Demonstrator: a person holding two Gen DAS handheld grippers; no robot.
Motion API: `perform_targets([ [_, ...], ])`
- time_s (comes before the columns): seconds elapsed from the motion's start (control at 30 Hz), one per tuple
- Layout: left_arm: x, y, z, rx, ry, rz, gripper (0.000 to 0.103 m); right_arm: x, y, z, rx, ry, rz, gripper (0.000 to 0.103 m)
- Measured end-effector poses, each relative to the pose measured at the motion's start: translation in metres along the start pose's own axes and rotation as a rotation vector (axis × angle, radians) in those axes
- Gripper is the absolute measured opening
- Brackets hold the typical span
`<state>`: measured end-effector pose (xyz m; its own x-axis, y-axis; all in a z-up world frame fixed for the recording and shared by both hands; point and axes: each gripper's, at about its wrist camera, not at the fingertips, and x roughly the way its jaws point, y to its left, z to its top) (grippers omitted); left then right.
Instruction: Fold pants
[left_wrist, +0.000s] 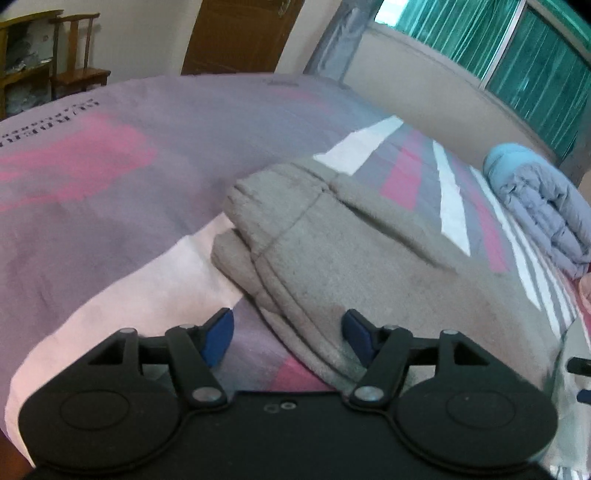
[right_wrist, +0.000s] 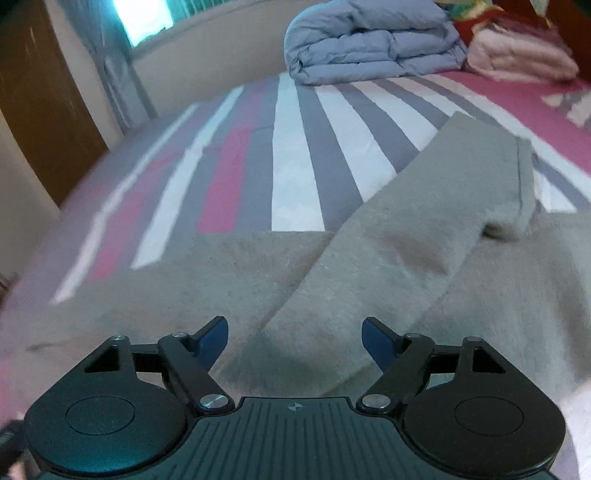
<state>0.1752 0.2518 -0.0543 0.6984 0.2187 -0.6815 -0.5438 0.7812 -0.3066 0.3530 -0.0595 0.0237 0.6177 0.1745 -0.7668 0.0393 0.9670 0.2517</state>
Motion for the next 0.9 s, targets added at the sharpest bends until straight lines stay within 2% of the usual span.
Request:
perform_targets([
  [0.13,0.009,-0.005,0.000,0.052,0.008,0.010,0.065,0.050,0.026,0.009,-0.150,0.139,-0.187,0.080],
  [0.17,0.009,-0.006,0.000,0.062,0.007,0.012,0.065,0.059,0.030,0.006,-0.199,0.151,-0.213,0.080],
  [0.2,0.009,-0.006,-0.001,0.070,0.005,0.013,0.065,0.061,0.032,0.003,-0.231,0.147,-0.217,0.070],
  [0.23,0.009,-0.006,-0.001,0.072,0.002,0.013,0.065,0.058,0.030,0.000,-0.241,0.148,-0.202,0.054],
  [0.27,0.009,-0.005,-0.002,0.072,0.000,0.012,0.065,0.052,0.027,0.000,-0.234,0.141,-0.181,0.017],
  [0.3,0.008,-0.005,-0.003,0.073,-0.004,0.013,0.065,0.042,0.022,-0.001,-0.213,0.126,-0.153,0.005],
  [0.47,0.008,-0.005,-0.004,0.081,-0.009,0.008,0.066,-0.017,-0.016,-0.026,-0.067,0.050,-0.071,0.005],
  [0.63,0.009,-0.002,-0.002,0.085,0.001,-0.007,0.067,-0.040,-0.049,-0.086,0.069,0.051,-0.005,0.006],
  [0.67,0.010,-0.001,-0.001,0.084,0.002,-0.009,0.067,-0.045,-0.052,-0.087,0.092,0.031,0.013,0.010],
  [0.7,0.010,-0.001,-0.001,0.084,0.002,-0.010,0.067,-0.051,-0.054,-0.084,0.117,0.005,0.024,0.030],
  [0.73,0.010,-0.001,-0.001,0.082,0.001,-0.011,0.067,-0.059,-0.054,-0.078,0.122,-0.026,0.013,0.043],
  [0.77,0.011,-0.001,-0.001,0.083,-0.001,-0.012,0.067,-0.068,-0.051,-0.073,0.108,-0.077,-0.007,0.063],
  [0.83,0.012,0.000,-0.002,0.083,-0.005,-0.014,0.067,-0.078,-0.046,-0.057,0.064,-0.146,-0.018,0.065],
  [0.9,0.012,0.000,-0.002,0.083,-0.006,-0.016,0.067,-0.075,-0.042,-0.039,0.036,-0.147,-0.016,0.065],
])
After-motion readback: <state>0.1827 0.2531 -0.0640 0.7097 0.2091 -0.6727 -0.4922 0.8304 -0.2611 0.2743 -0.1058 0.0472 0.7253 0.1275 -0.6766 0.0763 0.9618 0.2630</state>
